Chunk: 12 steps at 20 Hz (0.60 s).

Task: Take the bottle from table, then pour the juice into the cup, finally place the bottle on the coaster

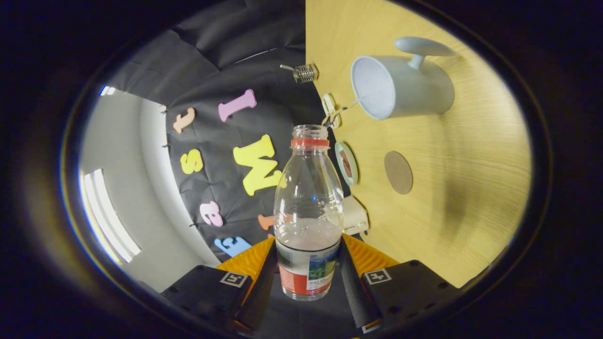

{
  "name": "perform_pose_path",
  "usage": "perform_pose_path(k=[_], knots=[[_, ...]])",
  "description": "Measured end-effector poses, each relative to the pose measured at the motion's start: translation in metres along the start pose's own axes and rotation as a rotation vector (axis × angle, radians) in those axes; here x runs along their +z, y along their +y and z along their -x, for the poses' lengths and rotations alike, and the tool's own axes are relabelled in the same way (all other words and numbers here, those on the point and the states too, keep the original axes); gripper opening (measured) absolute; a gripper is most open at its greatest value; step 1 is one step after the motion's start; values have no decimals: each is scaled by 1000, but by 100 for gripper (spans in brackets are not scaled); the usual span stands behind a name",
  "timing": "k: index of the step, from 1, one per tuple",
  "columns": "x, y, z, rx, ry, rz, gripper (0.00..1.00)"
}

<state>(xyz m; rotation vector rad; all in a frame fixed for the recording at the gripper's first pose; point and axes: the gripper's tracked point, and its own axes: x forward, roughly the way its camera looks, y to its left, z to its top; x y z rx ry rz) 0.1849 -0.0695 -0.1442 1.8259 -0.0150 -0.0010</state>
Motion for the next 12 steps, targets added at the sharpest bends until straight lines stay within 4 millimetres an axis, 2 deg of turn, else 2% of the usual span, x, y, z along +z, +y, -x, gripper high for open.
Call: perform_pose_path(k=[12], knots=[[1,17,-1,15,-11,-76,75]])
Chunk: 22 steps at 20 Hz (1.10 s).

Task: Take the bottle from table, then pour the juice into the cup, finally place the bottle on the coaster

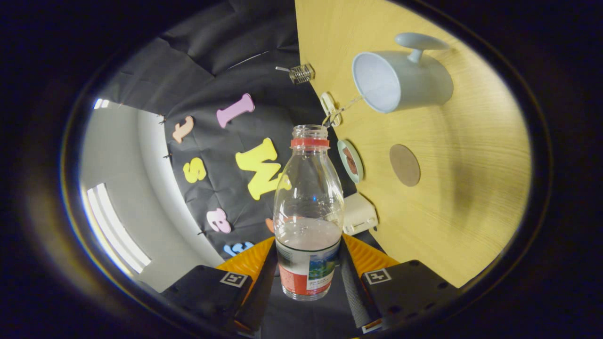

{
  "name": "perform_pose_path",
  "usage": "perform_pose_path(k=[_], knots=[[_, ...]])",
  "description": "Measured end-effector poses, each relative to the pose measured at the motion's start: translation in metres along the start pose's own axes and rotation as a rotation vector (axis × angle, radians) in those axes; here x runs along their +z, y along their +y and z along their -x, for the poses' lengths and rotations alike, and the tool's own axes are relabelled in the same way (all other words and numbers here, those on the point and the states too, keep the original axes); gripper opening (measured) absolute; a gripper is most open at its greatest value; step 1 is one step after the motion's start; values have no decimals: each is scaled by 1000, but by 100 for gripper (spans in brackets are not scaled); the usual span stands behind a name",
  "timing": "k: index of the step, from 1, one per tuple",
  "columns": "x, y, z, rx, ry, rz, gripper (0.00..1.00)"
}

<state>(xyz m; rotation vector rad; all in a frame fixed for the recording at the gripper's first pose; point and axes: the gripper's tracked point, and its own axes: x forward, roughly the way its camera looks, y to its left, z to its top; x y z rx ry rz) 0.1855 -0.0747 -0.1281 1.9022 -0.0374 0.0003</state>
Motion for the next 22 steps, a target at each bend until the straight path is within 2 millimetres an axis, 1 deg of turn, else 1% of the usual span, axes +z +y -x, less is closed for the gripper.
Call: perform_pose_path(k=[4,9,11,14,22], knots=[[-2,4,-2,6,3,-20,74],[3,15,-3,17,-10,-56,74],[2,25,-5,32,-11,-83,75],[5,35,-7,43,-18,-105,74],[6,48,-6,61,-23,-145,74]])
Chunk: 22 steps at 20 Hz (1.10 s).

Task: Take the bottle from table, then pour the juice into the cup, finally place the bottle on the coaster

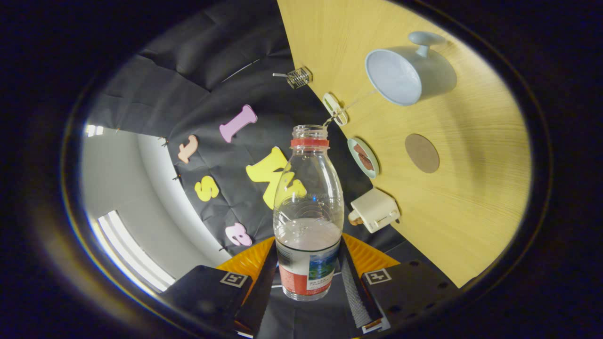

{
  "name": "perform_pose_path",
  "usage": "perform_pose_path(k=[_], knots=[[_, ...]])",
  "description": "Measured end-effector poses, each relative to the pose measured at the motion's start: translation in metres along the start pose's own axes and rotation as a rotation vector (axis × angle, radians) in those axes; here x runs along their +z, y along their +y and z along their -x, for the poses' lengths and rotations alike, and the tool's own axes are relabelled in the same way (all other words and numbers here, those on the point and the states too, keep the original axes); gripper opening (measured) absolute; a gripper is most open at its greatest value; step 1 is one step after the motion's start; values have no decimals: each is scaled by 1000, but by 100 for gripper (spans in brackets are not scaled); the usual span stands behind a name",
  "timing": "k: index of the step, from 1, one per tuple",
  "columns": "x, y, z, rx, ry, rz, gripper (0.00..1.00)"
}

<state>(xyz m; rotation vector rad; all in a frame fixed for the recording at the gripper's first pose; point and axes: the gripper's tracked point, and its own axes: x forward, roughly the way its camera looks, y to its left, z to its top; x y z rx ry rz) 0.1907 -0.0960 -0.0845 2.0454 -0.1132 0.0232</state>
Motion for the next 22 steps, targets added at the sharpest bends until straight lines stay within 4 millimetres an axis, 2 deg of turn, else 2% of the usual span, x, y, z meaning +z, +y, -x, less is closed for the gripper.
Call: perform_pose_path(k=[10,22], knots=[[5,13,-1,10,-3,-33,74],[-2,13,5,6,17,91,74]])
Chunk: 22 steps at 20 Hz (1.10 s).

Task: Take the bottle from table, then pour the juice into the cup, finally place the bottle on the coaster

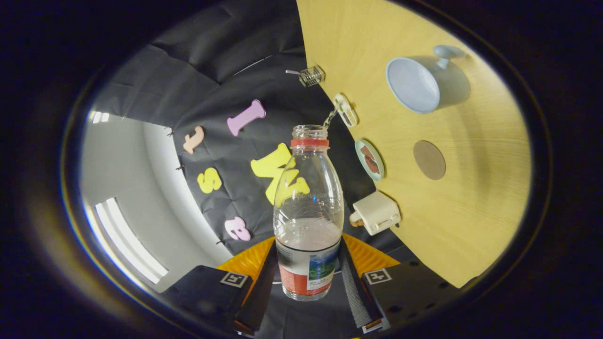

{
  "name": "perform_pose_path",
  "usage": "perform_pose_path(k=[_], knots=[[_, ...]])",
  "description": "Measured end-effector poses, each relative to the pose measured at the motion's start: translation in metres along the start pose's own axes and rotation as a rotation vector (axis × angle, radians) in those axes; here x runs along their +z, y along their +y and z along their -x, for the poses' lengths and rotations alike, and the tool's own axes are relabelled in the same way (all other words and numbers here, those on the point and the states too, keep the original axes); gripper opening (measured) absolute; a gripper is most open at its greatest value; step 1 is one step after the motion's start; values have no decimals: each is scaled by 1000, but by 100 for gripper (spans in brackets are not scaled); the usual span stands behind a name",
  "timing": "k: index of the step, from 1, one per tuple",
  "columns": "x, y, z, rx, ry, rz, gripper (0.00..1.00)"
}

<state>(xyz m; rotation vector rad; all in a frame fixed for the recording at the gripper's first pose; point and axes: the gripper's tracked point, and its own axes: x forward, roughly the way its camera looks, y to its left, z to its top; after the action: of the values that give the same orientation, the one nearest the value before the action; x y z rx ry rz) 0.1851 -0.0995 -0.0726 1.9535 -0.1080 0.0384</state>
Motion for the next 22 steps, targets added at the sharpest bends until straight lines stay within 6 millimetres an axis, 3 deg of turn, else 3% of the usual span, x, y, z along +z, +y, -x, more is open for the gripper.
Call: perform_pose_path(k=[9,13,17,22], knots=[[-9,-18,6,-55,54,206,74],[-15,-36,10,-112,110,449,74],[-13,-41,18,-97,142,677,75],[-5,-49,18,-135,181,1131,75]])
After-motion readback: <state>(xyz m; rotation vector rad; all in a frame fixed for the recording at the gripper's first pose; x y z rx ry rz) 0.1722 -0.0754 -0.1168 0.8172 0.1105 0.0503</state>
